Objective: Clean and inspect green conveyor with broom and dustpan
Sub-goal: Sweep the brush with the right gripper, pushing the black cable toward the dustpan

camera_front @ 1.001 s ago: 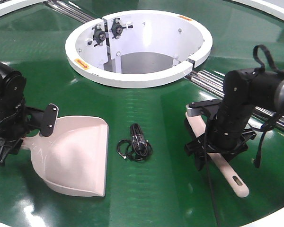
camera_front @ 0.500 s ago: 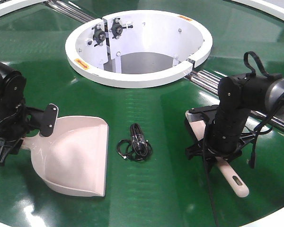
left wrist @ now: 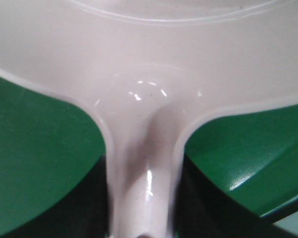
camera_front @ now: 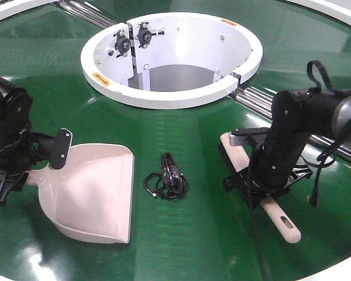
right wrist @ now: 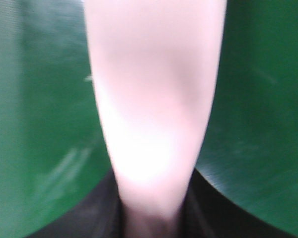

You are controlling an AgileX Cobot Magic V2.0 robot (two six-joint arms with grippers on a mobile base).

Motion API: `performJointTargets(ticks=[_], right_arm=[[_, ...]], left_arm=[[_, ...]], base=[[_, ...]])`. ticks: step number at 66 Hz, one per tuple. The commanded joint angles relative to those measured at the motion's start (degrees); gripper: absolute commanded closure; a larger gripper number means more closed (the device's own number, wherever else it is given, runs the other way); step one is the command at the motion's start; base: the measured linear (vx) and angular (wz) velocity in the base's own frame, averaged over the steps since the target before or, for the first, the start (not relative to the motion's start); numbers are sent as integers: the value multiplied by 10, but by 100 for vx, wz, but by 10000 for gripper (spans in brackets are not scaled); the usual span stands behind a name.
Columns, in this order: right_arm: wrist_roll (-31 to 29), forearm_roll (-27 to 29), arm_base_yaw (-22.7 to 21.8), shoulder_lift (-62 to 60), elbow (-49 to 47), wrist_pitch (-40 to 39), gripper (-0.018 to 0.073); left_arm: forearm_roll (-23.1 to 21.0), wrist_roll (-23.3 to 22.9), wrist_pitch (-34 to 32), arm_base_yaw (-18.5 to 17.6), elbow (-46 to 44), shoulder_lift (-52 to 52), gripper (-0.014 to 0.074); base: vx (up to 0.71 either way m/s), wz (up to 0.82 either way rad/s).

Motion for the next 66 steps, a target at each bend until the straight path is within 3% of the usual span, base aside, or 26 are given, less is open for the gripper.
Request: performJointTargets(ticks=[1,9,21,28,36,51,66], right_arm=[[5,30,0,-47,-15,4,564],[28,24,17,-50,-15,14,564],[92,-46,101,-34,-52,25,564],[121,-61,120,-6,-101,64,564],[138,-58,121,29,-149,121,564],[156,-20,122,64,-162,121,564],[152,-10,165,84,-166,120,564]], left_arm=[[6,7,12,-4,-15,-25,603],[6,7,12,-4,-15,-25,603],[6,7,12,-4,-15,-25,603],[6,7,12,-4,-15,-25,603],[6,7,12,-4,-15,-25,603],[6,7,12,-4,-15,-25,603],[6,7,12,-4,-15,-25,603]], base=[[0,0],[0,0],[0,0],[0,0],[0,0],[0,0],[0,0]])
